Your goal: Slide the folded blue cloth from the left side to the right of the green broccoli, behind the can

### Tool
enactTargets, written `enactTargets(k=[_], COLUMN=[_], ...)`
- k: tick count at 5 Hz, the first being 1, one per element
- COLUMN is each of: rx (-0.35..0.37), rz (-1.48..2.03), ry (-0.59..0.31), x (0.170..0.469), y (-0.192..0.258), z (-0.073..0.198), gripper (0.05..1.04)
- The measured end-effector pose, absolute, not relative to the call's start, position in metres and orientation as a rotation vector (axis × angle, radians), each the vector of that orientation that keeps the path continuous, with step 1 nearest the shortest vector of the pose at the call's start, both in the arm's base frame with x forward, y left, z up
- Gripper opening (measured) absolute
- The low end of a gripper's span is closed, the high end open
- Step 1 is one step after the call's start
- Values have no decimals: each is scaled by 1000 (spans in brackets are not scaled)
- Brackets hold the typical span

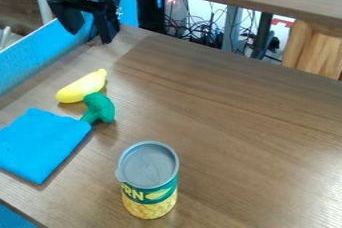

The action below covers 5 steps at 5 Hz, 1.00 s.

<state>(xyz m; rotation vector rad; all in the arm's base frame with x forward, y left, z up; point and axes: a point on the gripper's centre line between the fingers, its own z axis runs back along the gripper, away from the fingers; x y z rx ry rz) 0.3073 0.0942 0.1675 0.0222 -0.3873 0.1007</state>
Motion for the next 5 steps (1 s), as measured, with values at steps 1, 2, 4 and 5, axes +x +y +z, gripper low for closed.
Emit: enactTargets(k=[1, 2, 4, 5], rx=[13, -27, -27, -7], rz=[100, 70, 97, 94], ry=[-358, -333, -349, -327], x=[306, 298, 272, 257], y=[93, 85, 95, 107], z=[158, 144, 135, 113], gripper=[1004, 1004, 1004, 1004])
